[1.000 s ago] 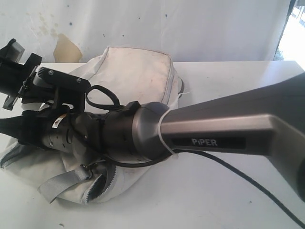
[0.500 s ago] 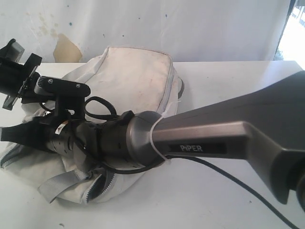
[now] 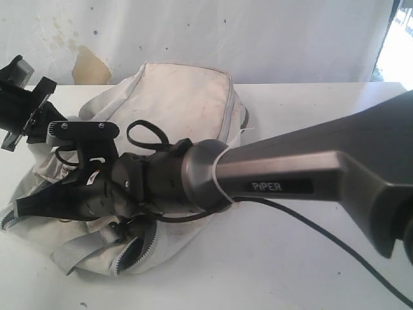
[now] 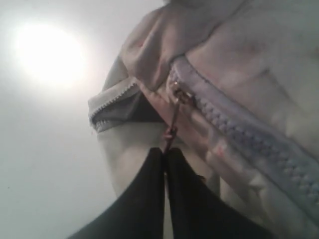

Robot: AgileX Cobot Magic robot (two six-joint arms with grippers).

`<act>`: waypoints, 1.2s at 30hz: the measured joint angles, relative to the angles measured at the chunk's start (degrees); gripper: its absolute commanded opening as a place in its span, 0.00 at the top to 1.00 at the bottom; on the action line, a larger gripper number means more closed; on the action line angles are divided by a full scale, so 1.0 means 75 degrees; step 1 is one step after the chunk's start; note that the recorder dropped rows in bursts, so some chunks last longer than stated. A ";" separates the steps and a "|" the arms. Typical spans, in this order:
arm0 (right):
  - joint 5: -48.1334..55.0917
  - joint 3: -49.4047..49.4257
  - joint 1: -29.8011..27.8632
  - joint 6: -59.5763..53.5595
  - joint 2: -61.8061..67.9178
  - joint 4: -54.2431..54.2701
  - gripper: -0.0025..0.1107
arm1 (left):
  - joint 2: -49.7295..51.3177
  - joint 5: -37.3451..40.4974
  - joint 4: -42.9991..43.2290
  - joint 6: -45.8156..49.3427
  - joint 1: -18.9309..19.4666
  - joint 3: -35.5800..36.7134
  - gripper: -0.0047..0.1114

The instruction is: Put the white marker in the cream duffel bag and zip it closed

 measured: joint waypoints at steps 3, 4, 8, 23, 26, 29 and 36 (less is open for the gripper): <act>0.0684 -0.0016 -0.0148 0.0000 -0.0178 0.0015 0.98 | 0.0000 0.0030 0.0034 0.0000 0.0000 0.0000 0.96; 0.0910 -0.0017 -0.0189 0.0000 -0.0250 0.0015 0.98 | 0.0000 0.0045 0.0034 0.0000 0.0000 0.0000 0.96; 0.1773 -0.0046 -0.0410 0.0000 -0.0536 0.0015 0.98 | 0.0000 0.0077 0.0051 0.0000 0.0000 0.0000 0.96; 0.4350 -0.0046 -0.1369 -0.0014 -0.1174 -0.0662 0.98 | 0.0000 0.0072 0.0361 0.0076 0.0000 0.0000 0.96; 0.4773 -0.0046 -0.1620 -0.0014 -0.1303 -0.0820 0.98 | -0.0011 0.0072 0.0361 0.0076 0.0000 0.0000 0.96; 0.5164 -0.0046 -0.1838 -0.0014 -0.1450 -0.1074 0.98 | -0.0011 0.0057 0.0363 0.0076 0.0000 0.0000 0.96; 0.6199 -0.0046 -0.2270 -0.0014 -0.1712 -0.1755 0.98 | -0.0011 0.0014 0.0596 0.0088 0.0000 0.0000 0.96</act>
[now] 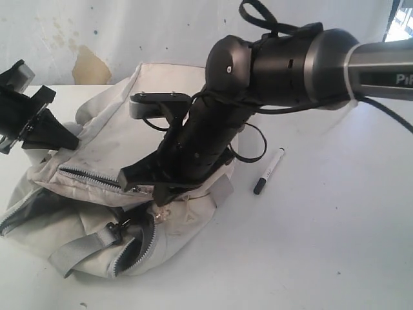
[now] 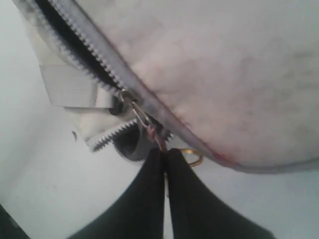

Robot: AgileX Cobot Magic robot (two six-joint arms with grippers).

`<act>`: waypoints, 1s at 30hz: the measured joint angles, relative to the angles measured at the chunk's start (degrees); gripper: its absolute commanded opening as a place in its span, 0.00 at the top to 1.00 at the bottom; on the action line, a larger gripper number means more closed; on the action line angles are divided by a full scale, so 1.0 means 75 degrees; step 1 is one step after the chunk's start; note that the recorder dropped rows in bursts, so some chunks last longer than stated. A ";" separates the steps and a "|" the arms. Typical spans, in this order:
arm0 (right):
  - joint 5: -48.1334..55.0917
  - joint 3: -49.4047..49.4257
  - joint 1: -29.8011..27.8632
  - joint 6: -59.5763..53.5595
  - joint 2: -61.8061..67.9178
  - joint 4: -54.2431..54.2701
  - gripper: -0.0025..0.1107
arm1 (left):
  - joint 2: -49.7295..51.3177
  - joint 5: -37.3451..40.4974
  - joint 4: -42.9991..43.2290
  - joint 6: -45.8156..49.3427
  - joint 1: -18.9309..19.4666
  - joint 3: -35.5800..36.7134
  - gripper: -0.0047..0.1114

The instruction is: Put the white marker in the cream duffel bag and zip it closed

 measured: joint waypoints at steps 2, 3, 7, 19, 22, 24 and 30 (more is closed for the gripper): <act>0.0275 0.0000 -0.0138 0.0000 -0.0069 -0.0237 0.98 | 0.0000 0.0000 0.0119 0.0000 0.0000 0.0000 0.96; 0.0369 0.0000 -0.0209 0.0000 -0.0086 -0.0349 0.98 | 0.0000 0.0000 0.0176 0.0000 0.0000 0.0000 0.96; 0.0727 0.0000 -0.0696 0.0000 -0.0152 -0.0874 0.98 | 0.0000 -0.0001 0.0326 0.0000 0.0000 0.0000 0.96; 0.0852 0.0000 -0.1615 -0.0135 -0.0152 -0.1231 0.98 | 0.0000 -0.0114 0.0848 0.0098 -0.0014 0.0000 0.96; 0.0838 0.0000 -0.1615 -0.0318 -0.0152 -0.1231 0.98 | -0.0182 -0.0244 0.0848 0.0358 -0.0029 0.0000 0.96; 0.0822 0.0000 -0.1615 -0.0376 -0.0152 -0.1211 0.98 | -0.0358 -0.0332 0.0848 0.0418 -0.0029 0.0000 0.96; 0.0725 0.0000 -0.1615 -0.0460 -0.0163 -0.1166 0.98 | -0.0929 -0.0537 0.0848 0.0483 -0.0029 0.0000 0.83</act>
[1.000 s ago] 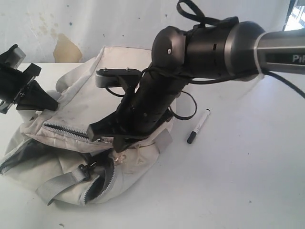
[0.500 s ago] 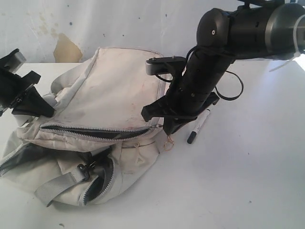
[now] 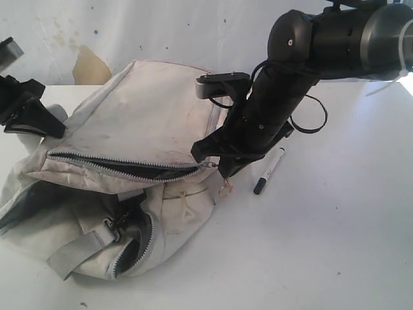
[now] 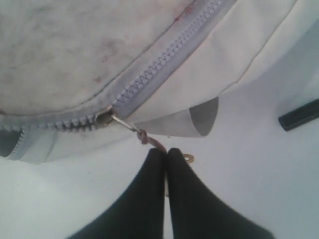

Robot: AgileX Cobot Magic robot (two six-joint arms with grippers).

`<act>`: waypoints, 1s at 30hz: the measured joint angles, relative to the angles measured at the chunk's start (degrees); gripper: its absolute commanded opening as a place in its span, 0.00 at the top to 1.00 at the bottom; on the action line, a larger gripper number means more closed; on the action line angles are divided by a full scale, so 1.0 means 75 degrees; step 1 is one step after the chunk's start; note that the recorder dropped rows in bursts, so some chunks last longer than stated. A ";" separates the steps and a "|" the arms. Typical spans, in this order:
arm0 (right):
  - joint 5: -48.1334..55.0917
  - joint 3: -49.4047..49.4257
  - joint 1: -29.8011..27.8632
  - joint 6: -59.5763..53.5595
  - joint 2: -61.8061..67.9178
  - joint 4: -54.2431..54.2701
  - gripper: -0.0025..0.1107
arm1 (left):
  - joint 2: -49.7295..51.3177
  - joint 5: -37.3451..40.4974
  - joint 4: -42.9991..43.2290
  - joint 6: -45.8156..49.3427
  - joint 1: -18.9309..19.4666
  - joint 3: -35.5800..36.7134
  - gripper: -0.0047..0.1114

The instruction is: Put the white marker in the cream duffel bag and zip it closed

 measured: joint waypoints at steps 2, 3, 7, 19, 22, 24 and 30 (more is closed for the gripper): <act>0.0024 0.0000 -0.0011 -0.0037 -0.0019 -0.0057 0.98 | -0.0154 -0.0100 0.0093 0.0000 0.0000 0.0000 0.75; 0.0082 0.0000 -0.0031 -0.0076 -0.0019 -0.0100 0.98 | -0.0196 -0.0144 0.0136 0.0000 0.0000 0.0000 0.71; 0.0113 0.0014 -0.0085 -0.0128 -0.0019 -0.0240 0.98 | -0.0258 -0.0228 0.0271 -0.0137 0.0047 0.0000 0.66; -0.0062 0.0014 -0.0085 -0.0312 -0.0019 -0.0133 0.98 | -0.0442 -0.0106 0.0243 0.0418 -0.0549 0.0000 0.66; -0.0124 0.0014 -0.0085 -0.0370 -0.0019 0.0068 0.98 | -0.0667 -0.0068 0.0243 0.1031 -0.1034 0.0000 0.66; -0.0167 0.0014 -0.0085 -0.0411 -0.0019 0.0229 0.98 | -0.0770 0.0059 0.0229 0.1341 -0.1344 0.0000 0.66; -0.0348 0.0014 -0.0085 -0.1309 -0.0019 0.0961 0.98 | -0.0918 0.0405 0.0431 0.1750 -0.2157 0.0000 0.60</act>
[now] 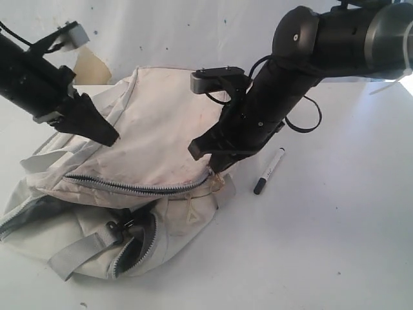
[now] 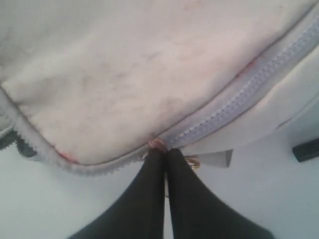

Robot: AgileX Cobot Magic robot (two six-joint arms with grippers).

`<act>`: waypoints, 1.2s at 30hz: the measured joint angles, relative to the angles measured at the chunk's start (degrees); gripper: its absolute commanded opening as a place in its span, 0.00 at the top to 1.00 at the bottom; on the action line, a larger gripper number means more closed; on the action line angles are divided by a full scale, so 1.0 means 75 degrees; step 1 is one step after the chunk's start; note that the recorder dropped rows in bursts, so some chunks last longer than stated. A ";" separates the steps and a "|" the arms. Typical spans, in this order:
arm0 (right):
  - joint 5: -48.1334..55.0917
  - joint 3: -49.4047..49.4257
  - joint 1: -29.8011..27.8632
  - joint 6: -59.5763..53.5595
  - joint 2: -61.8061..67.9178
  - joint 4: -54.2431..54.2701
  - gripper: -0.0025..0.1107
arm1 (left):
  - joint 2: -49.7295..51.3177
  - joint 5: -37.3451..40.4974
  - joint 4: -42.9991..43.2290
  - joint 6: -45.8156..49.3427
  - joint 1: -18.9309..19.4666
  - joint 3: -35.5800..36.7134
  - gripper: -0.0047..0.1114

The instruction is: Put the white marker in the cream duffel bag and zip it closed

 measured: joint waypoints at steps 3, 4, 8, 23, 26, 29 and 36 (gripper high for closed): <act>0.0000 0.0000 0.0000 -0.0342 -0.0046 0.0327 0.98 | 0.0000 0.0018 0.0439 0.0033 -0.0319 0.0000 0.52; 0.0000 0.0000 0.0000 -0.0403 -0.0067 0.0364 0.98 | 0.0000 0.0018 0.0586 0.0048 -0.0426 0.0000 0.49; 0.0015 0.0000 0.0000 -0.0479 -0.0288 0.0412 0.98 | 0.0000 -0.0118 0.0931 0.0101 -0.0788 0.0000 0.41; 0.0027 0.0014 0.0000 -0.0479 -0.0602 0.0443 0.98 | 0.0014 -0.3120 0.1212 0.1917 -0.1653 0.1522 0.41; 0.0027 0.0014 0.0000 -0.0479 -0.0602 0.0443 0.98 | 0.0014 -0.2932 0.0853 0.2363 -0.1653 0.1536 0.41; 0.0027 0.0014 0.0000 -0.0479 -0.0602 0.0443 0.98 | 0.0014 -0.2821 0.0601 0.2619 -0.1653 0.1536 0.41; 0.0027 0.0014 0.0000 -0.0479 -0.0602 0.0443 0.98 | 0.0014 -0.2391 -0.0062 0.3264 -0.1653 0.1552 0.42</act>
